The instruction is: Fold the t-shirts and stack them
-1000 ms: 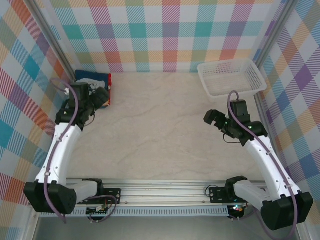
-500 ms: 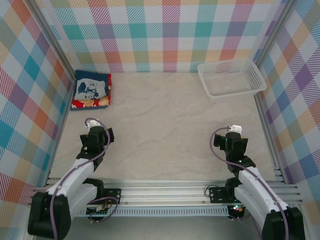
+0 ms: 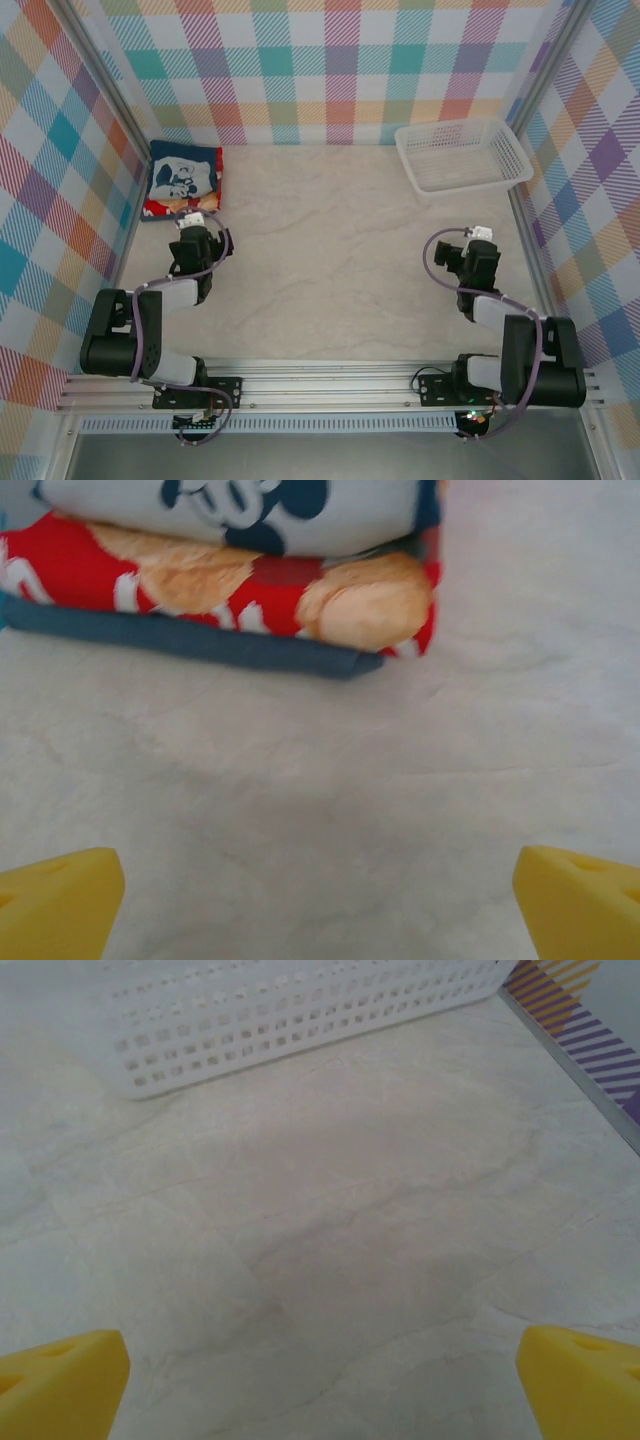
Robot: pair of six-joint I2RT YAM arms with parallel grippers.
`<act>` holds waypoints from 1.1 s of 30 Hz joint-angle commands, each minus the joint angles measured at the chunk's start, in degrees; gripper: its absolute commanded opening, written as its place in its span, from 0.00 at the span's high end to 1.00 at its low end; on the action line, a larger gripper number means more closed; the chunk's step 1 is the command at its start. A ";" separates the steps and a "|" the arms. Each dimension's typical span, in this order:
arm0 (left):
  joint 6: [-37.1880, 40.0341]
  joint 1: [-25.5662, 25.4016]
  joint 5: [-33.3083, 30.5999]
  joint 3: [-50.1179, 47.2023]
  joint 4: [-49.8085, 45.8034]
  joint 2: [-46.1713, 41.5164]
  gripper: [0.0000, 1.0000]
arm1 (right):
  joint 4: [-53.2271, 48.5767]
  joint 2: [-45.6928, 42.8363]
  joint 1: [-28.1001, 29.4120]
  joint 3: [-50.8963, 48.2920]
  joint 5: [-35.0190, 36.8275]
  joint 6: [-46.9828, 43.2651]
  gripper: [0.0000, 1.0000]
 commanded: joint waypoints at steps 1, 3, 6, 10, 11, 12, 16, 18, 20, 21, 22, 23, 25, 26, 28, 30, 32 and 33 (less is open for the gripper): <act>1.73 -0.27 6.88 -2.44 9.00 1.30 0.00 | 11.21 2.87 -0.58 1.50 -7.54 3.51 0.00; 0.21 -0.22 3.83 -3.76 12.84 2.90 0.00 | 16.54 5.09 -0.58 -0.19 -7.20 4.42 0.00; 2.14 -1.69 3.04 -4.07 17.96 7.74 0.00 | 20.24 6.86 -0.49 -1.12 -7.51 4.25 0.00; 2.30 -2.11 2.64 -3.44 15.92 7.36 0.00 | 24.80 9.65 -0.03 -1.96 -12.21 1.88 0.00; 2.39 -2.11 2.55 -3.61 16.79 7.64 0.00 | 29.08 13.40 0.58 -1.93 -14.15 0.21 0.00; 2.30 -2.14 2.54 -3.45 16.15 7.48 0.00 | 32.45 16.33 0.66 -1.43 -15.10 -0.37 0.00; 2.37 -2.18 2.56 -3.43 16.37 7.57 0.00 | 17.08 14.57 4.22 4.74 -6.34 -1.60 0.00; 2.37 -2.11 2.57 -3.45 16.31 7.58 0.00 | 18.89 15.10 4.63 4.43 -5.83 -1.91 0.00; 2.52 -2.20 2.53 -3.54 16.40 7.48 0.00 | 18.25 14.53 4.66 4.35 -5.98 -1.86 0.00; 2.49 -2.23 2.46 -3.61 16.50 7.38 0.00 | 18.17 14.61 4.63 4.43 -6.01 -1.93 0.00; 2.50 -2.21 2.43 -3.63 16.56 7.39 0.00 | 17.73 14.40 4.66 4.43 -6.10 -1.89 0.00; 2.54 -2.27 2.48 -3.63 16.57 7.37 0.00 | 18.08 14.56 4.66 4.43 -6.07 -1.95 0.00; 2.50 -2.25 2.39 -3.63 16.57 7.39 0.00 | 18.02 14.48 4.62 4.44 -6.18 -1.93 0.00; 2.48 -2.20 2.44 -3.63 16.57 7.39 0.00 | 17.96 14.48 4.62 4.43 -6.35 -2.04 0.00; 2.52 -2.23 2.48 -3.63 16.57 7.39 0.00 | 17.43 14.64 4.62 4.77 -7.22 -2.42 0.00; 2.46 -2.20 2.44 -3.63 16.57 7.39 0.00 | 17.14 14.70 4.61 4.96 -7.55 -2.47 0.00; 2.47 -2.22 2.48 -3.62 16.59 7.39 0.00 | 17.04 14.66 4.69 5.01 -7.51 -2.47 0.00; 2.46 -2.26 2.43 -3.63 16.57 7.39 0.00 | 17.19 14.59 4.65 4.92 -7.51 -2.53 0.00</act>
